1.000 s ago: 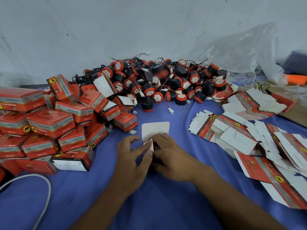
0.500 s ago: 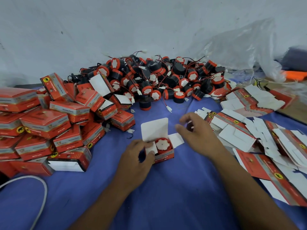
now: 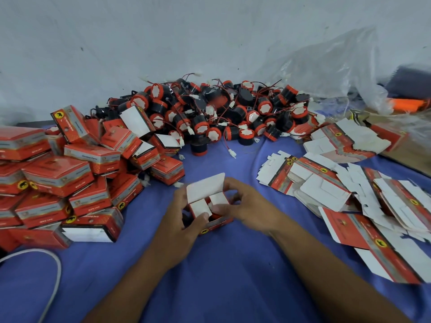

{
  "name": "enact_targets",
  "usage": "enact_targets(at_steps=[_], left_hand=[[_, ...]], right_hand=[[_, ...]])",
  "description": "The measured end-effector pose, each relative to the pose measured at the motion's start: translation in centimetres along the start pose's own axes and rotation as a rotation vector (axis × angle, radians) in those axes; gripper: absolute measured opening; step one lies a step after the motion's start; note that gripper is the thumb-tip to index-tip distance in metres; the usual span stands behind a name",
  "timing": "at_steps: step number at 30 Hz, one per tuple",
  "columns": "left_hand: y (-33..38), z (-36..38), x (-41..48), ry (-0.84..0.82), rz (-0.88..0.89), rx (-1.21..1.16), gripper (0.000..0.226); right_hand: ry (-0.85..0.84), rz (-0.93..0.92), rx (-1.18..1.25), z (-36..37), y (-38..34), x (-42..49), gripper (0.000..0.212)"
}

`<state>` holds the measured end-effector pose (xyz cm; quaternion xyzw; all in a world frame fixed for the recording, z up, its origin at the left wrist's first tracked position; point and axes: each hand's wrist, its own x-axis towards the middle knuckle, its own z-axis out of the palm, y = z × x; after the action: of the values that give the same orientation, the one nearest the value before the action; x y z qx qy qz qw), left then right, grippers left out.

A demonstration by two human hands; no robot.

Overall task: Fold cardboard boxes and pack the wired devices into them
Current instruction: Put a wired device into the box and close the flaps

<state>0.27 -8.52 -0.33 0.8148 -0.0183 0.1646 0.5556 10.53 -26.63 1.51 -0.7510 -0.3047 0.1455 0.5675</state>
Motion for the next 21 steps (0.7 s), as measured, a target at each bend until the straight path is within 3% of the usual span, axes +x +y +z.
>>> enact_targets(at_steps=[2, 5, 8, 15, 21], left_hand=[[-0.3, -0.3, 0.0, -0.033, 0.031, 0.093, 0.037], [-0.5, -0.5, 0.0, -0.024, 0.103, 0.143, 0.046], [-0.5, -0.8, 0.1, -0.028, 0.135, 0.171, 0.045], [-0.6, -1.0, -0.1, -0.058, 0.142, 0.134, 0.048], [-0.6, -1.3, -0.3, -0.084, 0.113, 0.097, 0.046]], right_hand=[[-0.013, -0.078, -0.044, -0.2, -0.1, -0.2, 0.038], [-0.13, -0.153, -0.136, -0.8, 0.2, -0.4, 0.042], [-0.212, -0.105, -0.113, -1.3, 0.2, -0.8, 0.043], [-0.137, -0.177, -0.109, -0.7, 0.5, -0.8, 0.046], [-0.076, -0.201, -0.1, -0.3, 0.6, -0.4, 0.035]])
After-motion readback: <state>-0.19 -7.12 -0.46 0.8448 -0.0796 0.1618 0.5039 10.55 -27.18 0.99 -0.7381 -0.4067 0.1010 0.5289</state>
